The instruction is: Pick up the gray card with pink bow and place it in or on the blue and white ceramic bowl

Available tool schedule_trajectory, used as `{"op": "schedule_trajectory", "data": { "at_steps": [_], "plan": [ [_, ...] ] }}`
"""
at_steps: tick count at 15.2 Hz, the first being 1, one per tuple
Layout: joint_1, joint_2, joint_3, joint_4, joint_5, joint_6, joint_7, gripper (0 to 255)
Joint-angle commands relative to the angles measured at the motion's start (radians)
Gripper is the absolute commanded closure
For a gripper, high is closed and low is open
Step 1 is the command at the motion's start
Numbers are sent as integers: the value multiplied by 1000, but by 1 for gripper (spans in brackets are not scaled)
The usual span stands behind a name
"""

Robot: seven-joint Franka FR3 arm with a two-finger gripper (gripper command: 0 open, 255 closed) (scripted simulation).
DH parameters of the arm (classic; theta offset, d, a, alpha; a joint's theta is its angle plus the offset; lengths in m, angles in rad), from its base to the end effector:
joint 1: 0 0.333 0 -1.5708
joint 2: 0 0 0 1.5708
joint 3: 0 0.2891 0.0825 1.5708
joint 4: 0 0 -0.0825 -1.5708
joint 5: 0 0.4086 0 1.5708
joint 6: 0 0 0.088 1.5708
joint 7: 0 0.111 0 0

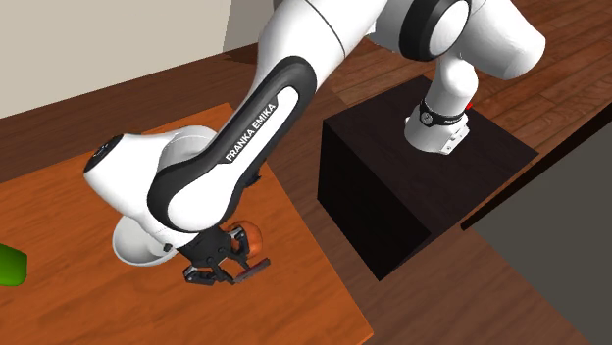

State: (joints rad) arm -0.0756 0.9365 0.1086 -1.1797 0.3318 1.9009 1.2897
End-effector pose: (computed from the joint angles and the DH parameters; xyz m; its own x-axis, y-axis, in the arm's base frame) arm 0.7391 0.0304 0.1776 0.0970 -0.9063 -0.4113 -0.9789 -0.1616 0.1252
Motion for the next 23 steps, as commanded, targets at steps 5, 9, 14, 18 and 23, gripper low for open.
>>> {"op": "schedule_trajectory", "data": {
  "at_steps": [5, 9, 14, 18, 23],
  "plan": [
    [-3, -46, 0, 0, -2, -43, 15, 255],
    [-4, -73, 0, 7, -3, -76, 27, 255],
    [-21, -110, -3, -5, -3, -105, 19, 255],
    [-83, -159, -19, -83, -3, -105, -56, 255],
    [-157, -196, -44, -137, -8, -120, -146, 255]
  ]
}}
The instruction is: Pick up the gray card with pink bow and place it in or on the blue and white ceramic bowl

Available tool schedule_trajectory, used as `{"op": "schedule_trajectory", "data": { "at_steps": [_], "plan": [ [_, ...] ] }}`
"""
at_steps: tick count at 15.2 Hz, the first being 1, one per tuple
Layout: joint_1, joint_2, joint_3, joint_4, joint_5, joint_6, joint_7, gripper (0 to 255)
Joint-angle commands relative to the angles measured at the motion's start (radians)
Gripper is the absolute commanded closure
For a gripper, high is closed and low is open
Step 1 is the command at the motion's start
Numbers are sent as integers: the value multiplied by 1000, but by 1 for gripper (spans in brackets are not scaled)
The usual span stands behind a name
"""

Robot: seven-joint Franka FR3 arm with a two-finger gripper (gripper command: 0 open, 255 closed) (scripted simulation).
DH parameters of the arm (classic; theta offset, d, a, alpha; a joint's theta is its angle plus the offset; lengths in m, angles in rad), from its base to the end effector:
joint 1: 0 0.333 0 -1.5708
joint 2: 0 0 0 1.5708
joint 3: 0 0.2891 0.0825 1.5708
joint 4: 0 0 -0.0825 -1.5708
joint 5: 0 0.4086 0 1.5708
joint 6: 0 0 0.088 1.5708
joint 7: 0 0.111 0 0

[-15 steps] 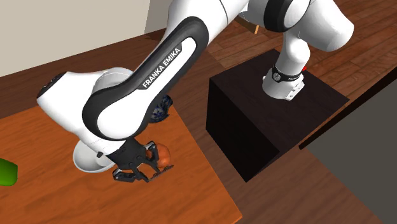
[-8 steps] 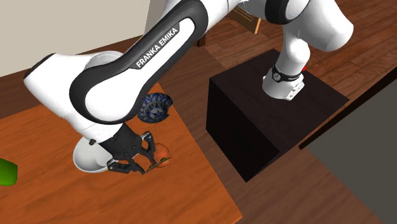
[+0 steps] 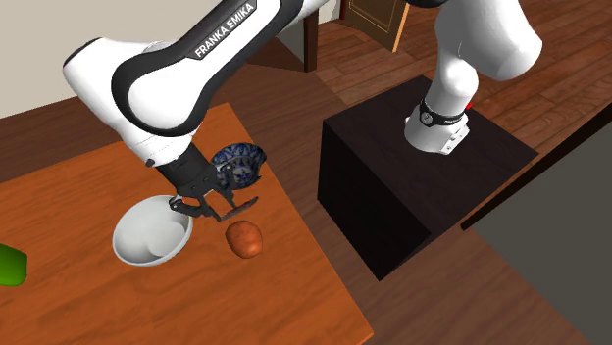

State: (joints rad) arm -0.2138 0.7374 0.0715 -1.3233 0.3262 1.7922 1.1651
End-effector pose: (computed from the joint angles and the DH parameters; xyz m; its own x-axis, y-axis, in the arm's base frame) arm 0.7086 -0.0819 0.2482 0.0964 -0.9066 -0.4109 -0.9790 -0.1609 0.1253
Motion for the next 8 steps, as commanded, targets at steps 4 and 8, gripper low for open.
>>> {"op": "schedule_trajectory", "data": {
  "at_steps": [4, 8],
  "plan": [
    [-77, -8, -27, -6, -11, -35, -91, 255],
    [-135, -5, -49, 6, -21, -66, -158, 255]
  ]
}}
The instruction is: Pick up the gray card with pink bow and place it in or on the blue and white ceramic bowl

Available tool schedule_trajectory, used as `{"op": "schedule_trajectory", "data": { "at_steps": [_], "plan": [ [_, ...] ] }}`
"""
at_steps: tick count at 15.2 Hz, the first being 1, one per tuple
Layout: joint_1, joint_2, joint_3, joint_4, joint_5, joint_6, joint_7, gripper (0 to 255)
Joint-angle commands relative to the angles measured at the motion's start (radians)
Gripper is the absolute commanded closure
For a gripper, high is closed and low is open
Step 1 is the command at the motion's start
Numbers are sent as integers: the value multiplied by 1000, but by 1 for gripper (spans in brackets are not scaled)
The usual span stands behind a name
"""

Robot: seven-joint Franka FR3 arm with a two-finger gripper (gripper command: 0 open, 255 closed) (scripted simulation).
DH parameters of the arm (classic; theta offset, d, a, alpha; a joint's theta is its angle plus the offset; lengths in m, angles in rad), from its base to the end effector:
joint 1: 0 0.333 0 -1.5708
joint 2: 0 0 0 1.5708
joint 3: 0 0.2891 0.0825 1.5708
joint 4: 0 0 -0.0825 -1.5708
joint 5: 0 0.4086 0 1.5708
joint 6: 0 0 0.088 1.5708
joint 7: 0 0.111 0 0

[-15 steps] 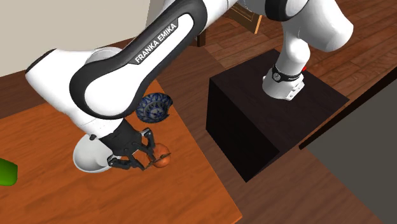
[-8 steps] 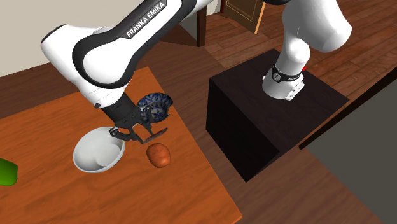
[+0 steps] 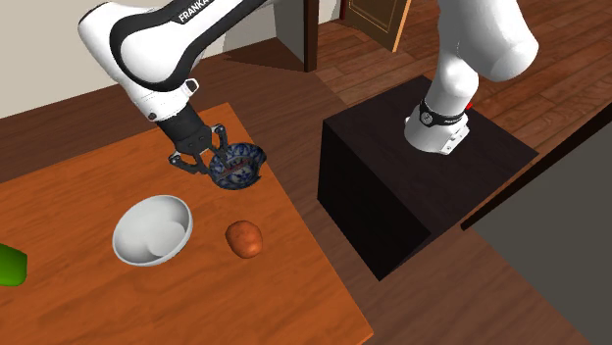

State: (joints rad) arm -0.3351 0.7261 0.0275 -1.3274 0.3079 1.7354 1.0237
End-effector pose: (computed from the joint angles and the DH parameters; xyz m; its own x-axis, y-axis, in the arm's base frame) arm 0.6796 -0.1892 0.2495 0.0964 -0.9067 -0.4107 -0.9791 -0.1607 0.1248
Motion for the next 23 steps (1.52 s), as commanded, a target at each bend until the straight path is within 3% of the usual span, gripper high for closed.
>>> {"op": "schedule_trajectory", "data": {
  "at_steps": [1, 9, 23],
  "plan": [
    [-29, 10, -10, 17, -6, -19, -33, 255],
    [-141, 70, -50, 130, -30, -108, -151, 255],
    [-138, 158, -48, 96, -24, 11, -180, 255]
  ]
}}
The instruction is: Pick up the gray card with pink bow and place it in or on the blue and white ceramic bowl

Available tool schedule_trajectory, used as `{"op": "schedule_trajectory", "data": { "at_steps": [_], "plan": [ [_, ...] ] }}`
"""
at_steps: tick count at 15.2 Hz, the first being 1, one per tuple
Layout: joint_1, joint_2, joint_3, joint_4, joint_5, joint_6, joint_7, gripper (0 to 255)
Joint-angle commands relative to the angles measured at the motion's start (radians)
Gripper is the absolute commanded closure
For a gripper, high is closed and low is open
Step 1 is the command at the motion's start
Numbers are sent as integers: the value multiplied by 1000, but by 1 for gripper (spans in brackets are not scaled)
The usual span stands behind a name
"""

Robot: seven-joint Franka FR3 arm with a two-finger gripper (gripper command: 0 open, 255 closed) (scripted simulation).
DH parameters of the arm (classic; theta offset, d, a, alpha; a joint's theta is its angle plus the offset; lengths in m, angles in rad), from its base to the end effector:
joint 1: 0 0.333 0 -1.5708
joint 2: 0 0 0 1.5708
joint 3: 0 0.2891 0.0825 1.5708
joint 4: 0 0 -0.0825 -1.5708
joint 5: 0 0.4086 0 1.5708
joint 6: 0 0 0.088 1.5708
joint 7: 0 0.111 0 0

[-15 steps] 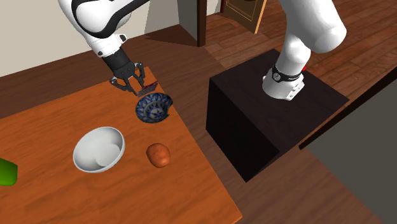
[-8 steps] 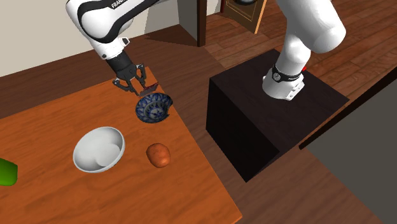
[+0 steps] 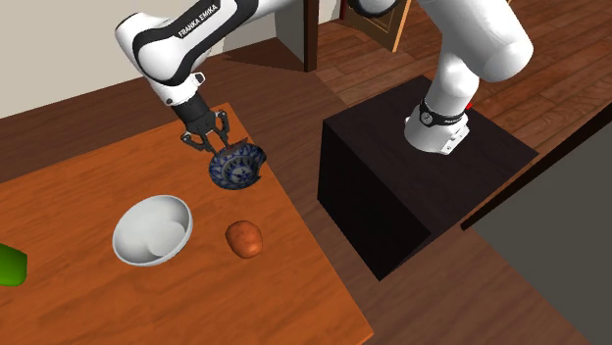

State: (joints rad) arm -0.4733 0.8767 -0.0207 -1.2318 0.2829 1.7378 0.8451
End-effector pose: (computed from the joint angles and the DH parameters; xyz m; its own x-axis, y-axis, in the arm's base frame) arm 0.6406 -0.3116 0.1837 0.0969 -0.9062 -0.4115 -0.9788 -0.1617 0.1256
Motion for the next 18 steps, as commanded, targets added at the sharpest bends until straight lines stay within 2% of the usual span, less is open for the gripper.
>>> {"op": "schedule_trajectory", "data": {
  "at_steps": [1, 7, 8, 13, 17, 18],
  "plan": [
    [0, 8, 0, 0, 1, 8, -1, 255],
    [0, 8, 0, 0, 1, 8, -1, 255],
    [0, 8, 0, 0, 1, 8, -1, 0],
    [0, 8, 0, 0, 1, 8, -1, 0],
    [-20, 31, -3, 159, -9, -128, 16, 0],
    [-20, 31, -3, 159, -9, -128, 16, 0]
  ]
}}
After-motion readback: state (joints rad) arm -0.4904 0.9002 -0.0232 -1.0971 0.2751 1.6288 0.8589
